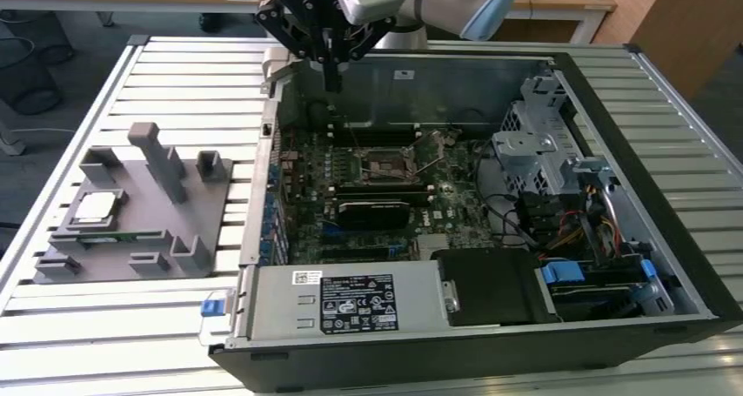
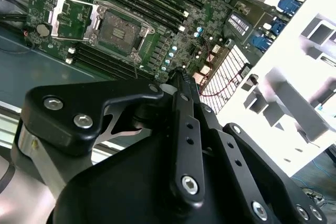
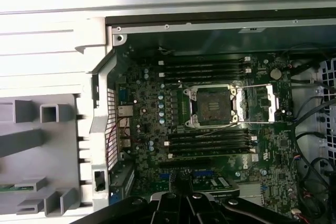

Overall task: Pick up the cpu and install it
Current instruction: 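Reach for the cpu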

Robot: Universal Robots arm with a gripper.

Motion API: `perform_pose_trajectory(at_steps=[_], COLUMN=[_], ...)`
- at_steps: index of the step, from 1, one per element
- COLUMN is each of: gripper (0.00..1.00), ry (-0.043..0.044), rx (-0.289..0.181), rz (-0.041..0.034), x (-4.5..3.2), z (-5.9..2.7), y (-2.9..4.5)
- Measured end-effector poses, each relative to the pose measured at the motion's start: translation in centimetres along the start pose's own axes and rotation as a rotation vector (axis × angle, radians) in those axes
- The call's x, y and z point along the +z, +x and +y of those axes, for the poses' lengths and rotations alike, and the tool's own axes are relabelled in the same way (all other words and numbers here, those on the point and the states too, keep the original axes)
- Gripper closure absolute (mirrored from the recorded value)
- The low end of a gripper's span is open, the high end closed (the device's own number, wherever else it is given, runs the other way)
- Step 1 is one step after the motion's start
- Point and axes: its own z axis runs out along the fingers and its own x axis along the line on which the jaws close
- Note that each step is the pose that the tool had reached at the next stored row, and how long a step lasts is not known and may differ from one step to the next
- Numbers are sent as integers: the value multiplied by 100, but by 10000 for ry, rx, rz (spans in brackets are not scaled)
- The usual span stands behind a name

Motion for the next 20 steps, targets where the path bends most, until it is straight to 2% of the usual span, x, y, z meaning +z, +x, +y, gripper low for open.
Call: perform_pose_trajectory(at_steps=[20], gripper=[89], ry=[0], rx=[0], rz=[2], x=[3], z=[-14], y=[182])
